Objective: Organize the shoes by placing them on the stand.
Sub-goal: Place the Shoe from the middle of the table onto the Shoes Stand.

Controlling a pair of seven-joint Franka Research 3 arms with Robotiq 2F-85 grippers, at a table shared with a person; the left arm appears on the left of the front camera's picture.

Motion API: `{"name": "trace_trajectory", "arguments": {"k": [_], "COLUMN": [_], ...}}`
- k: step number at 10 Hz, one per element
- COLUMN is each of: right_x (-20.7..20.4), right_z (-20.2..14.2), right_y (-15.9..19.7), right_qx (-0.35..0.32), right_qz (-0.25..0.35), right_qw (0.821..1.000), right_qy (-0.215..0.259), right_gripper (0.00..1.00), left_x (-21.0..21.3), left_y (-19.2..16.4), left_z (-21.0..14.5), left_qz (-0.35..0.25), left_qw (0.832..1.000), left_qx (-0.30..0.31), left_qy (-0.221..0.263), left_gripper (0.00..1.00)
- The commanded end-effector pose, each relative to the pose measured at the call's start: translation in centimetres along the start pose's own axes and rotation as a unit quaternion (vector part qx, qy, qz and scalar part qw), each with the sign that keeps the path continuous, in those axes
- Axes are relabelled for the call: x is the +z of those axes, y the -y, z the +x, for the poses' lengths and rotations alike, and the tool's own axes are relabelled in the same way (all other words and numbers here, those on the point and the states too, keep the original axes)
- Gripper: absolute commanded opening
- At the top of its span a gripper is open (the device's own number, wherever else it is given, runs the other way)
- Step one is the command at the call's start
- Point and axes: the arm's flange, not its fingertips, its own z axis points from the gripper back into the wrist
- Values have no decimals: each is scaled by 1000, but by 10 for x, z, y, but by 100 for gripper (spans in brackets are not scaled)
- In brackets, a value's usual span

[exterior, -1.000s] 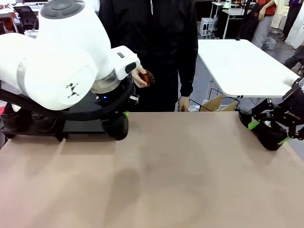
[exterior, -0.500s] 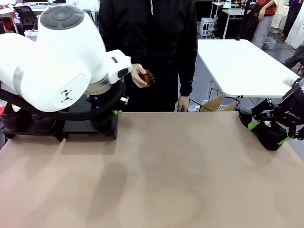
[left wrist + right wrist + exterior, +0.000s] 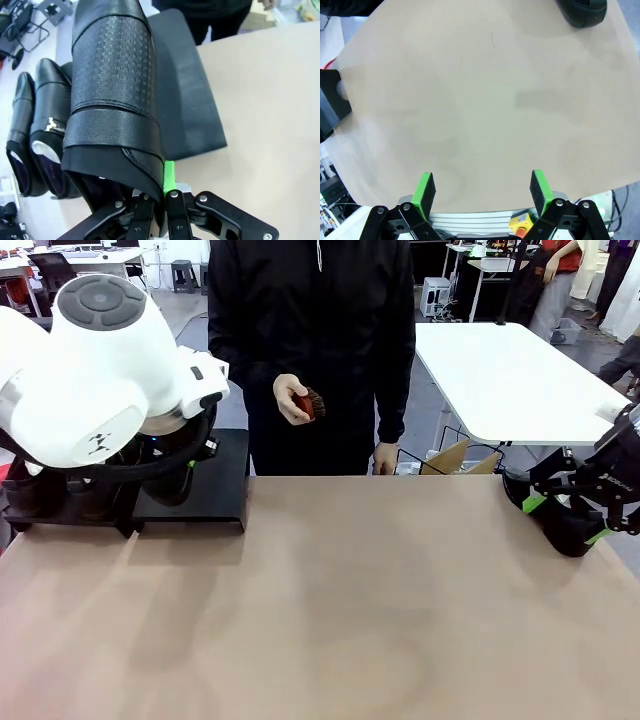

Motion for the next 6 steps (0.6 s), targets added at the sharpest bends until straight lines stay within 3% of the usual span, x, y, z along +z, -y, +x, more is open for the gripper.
{"name": "trace_trajectory", "arguments": {"k": [1, 6], "right_x": [2, 2], "right_z": [1, 1], "right_y": [0, 0], "right_qx": [9, 9], "right_qz": [-1, -1], "right_qw": [1000, 1000], "right_qy": [-1, -1], "right_gripper": [100, 100], "left_x": [-23, -69], "left_y": [-6, -15], "left_z": [15, 10], "left_qz": [17, 39], "left_qw": [999, 999], "left_qx": [26, 29], "left_qy": [37, 24], "left_gripper": [0, 0]}}
